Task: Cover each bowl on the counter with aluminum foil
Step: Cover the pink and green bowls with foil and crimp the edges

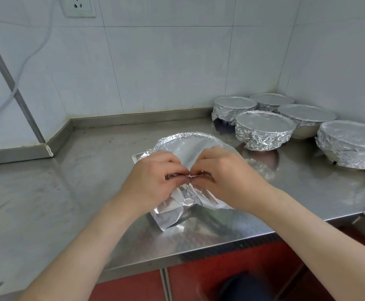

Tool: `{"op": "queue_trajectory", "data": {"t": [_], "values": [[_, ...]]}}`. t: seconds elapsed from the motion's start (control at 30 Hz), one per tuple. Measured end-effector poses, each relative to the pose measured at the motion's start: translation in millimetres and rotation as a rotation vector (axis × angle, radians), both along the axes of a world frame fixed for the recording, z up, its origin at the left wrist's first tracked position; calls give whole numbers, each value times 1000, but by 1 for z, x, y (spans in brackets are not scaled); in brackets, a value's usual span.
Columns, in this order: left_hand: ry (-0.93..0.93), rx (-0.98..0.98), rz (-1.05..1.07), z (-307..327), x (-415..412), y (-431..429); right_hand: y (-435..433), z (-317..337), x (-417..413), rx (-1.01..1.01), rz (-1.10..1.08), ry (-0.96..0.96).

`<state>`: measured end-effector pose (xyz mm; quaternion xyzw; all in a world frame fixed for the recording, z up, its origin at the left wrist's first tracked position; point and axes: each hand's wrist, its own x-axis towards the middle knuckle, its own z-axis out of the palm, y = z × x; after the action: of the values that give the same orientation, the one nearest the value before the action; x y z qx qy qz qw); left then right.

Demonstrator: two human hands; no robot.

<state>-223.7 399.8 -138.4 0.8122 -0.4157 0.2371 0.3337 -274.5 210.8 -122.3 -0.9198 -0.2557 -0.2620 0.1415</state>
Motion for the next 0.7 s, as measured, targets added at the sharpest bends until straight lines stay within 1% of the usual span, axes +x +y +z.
{"op": "queue_trajectory", "data": {"t": [0.13,0.2,0.27,0.43,0.47,0.57,0.63,0.7], "values": [[-141,33,31,-3,0,-4,8,-7,1,-144,-142,-171],[-159,26,44,-3,1,-7,12,-9,3,-194,-207,-191],[-135,17,39,-3,2,-7,18,-8,4,-225,-236,-174],[53,-11,-8,8,8,6,26,3,-3,-197,-229,-75],[75,-12,-1,11,9,10,25,8,-3,-176,-189,-27],[145,-52,78,17,14,25,9,20,-2,-90,-79,205],[219,-50,121,19,14,29,-6,19,1,-95,-65,282],[233,22,129,22,13,22,-13,16,5,-120,-83,317]]}}
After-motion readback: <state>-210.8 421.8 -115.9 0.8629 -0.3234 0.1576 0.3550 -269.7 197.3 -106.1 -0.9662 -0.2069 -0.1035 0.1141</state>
